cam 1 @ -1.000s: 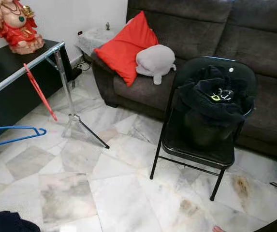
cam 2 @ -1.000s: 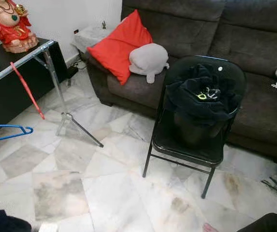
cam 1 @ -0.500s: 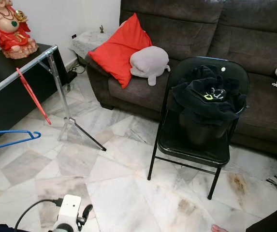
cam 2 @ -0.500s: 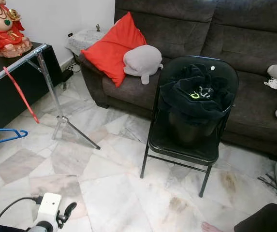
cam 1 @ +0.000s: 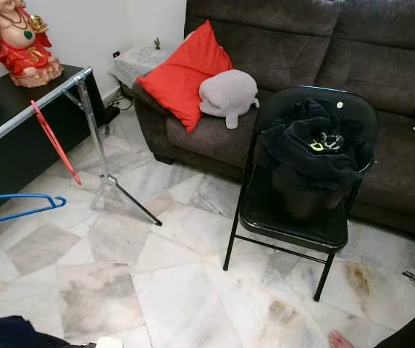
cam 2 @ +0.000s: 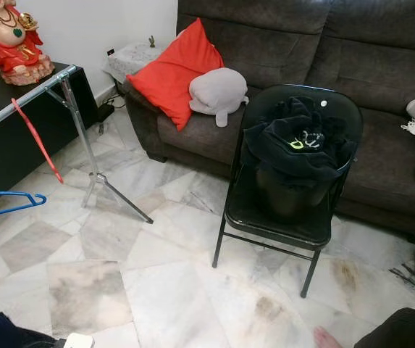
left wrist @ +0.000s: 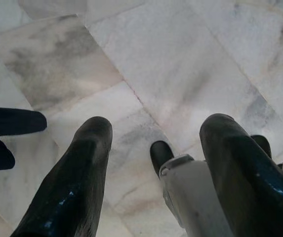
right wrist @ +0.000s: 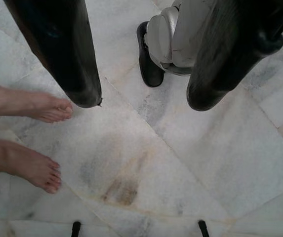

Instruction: Hang hanger

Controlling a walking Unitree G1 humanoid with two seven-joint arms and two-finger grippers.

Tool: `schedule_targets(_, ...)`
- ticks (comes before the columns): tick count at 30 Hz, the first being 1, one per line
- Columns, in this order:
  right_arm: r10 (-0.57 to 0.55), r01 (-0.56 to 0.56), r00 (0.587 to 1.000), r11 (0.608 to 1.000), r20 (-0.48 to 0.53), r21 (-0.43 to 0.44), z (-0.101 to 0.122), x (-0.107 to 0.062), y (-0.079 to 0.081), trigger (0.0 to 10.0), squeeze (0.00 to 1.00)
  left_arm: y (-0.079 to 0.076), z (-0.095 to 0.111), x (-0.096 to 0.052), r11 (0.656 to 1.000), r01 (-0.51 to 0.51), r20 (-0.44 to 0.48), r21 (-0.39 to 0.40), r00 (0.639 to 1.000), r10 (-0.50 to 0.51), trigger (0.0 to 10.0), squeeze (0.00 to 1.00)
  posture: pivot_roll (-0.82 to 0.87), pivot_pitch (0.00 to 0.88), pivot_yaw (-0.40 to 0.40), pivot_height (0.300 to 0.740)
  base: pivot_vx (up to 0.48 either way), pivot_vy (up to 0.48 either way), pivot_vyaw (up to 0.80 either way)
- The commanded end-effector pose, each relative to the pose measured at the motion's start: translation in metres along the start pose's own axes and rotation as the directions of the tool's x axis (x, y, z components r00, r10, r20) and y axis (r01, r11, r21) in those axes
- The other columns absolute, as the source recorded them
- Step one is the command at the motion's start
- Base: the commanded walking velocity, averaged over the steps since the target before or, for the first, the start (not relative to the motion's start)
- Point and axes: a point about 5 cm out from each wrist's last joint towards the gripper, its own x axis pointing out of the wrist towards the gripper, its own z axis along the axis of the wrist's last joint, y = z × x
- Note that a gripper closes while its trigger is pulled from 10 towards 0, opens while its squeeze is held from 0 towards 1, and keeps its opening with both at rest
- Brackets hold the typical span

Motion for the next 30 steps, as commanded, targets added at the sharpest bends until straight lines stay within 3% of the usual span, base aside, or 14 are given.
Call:
schedule_targets(1, -0.009, 0.009, 1.0, 1.0, -0.006, 0.006, -0.005, -0.001, 0.0, 10.0, 0.0, 0.003, 0.002, 0.002, 1.0, 0.001, -0.014, -0.002, 1.0, -0.001, 10.0, 0.0, -0.08, 0.088, 0.023, 0.74, 0.0, 0.0, 0.0)
schedule_targets(15, -0.009, 0.009, 1.0, 1.0, -0.002, -0.026, 0.001, 0.0, -0.002, 10.0, 0.0, 0.002, 0.0, 0.003, 1.0, -0.008, -0.052, -0.008, 0.999, 0.007, 10.0, 0.0, -0.08, 0.049, 0.018, 0.74, 0.215, 0.0, 0.0)
schedule_targets(27, -0.013, 0.013, 1.0, 1.0, 0.014, -0.001, 0.004, 0.001, 0.0, 10.0, 0.0, 0.002, -0.009, 0.0, 1.0, 0.005, -0.1, -0.001, 0.995, -0.005, 10.0, 0.0, -0.09, 0.016, 0.031, 0.74, 0.286, 0.0, 0.0)
schedule_targets(28, -0.016, 0.016, 1.0, 1.0, 0.006, 0.0, 0.004, 0.002, 0.001, 10.0, 0.0, 0.003, -0.009, 0.0, 1.0, 0.003, -0.105, -0.001, 0.994, -0.004, 10.0, 0.0, -0.09, 0.018, 0.032, 0.74, 0.292, 0.0, -0.68)
schedule_targets(30, -0.013, 0.013, 1.0, 1.0, -0.024, 0.001, 0.004, 0.006, 0.018, 10.0, 0.0, 0.005, -0.009, 0.0, 1.0, 0.0, -0.113, -0.001, 0.994, 0.0, 10.0, 0.0, -0.09, 0.023, 0.033, 0.74, 0.292, 0.0, -0.73)
